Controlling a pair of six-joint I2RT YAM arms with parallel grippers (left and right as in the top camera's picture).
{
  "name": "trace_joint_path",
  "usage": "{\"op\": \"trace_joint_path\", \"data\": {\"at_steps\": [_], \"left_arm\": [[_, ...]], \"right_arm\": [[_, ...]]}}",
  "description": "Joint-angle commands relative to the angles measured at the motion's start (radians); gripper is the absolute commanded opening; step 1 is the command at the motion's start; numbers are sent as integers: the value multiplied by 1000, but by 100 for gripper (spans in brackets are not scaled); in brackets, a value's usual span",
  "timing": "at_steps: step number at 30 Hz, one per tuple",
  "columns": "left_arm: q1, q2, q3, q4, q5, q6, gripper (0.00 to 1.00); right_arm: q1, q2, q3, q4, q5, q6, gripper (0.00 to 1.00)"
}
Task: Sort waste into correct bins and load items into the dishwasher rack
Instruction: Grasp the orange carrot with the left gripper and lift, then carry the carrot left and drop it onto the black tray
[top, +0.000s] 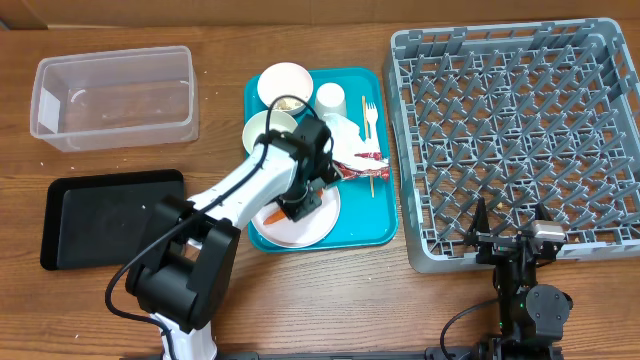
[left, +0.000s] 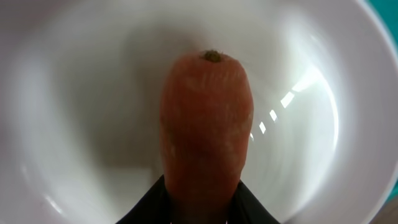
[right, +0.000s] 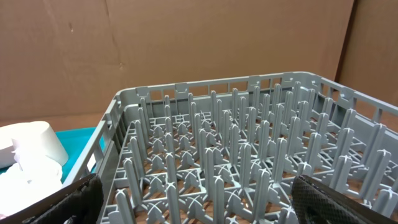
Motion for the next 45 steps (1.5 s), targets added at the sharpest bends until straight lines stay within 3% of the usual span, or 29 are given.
{"op": "trace_joint_path", "data": {"at_steps": [1,8,11,15,21,27,33,45], "left_arm": [[27,3,169,-90,74,-54,4],[143,2,475,-350,85,-188,4],[222,-7,520,-408,86,-256,4],[370,-26,522,-426,131,-346,4],[667,-26,521,-425,395,-356,4],[909,-26,521,-460,411,-386,4],[1035,-26,510,-492,411,-403,4],[1218,-26,448,-472,375,-742,4]], "right_arm": [[-2,-10,-10,7,9,-4,100],[-2,-10,-10,7,9,-4,100],[-2,-10,-10,7,9,-4,100],[-2,-10,-10,7,9,-4,100],[-2,-10,-10,7,9,-4,100],[-2,-10,-10,7,9,-4,100],[-2,-10,-10,7,9,-4,100],[-2,-10,-10,7,9,-4,100]]}}
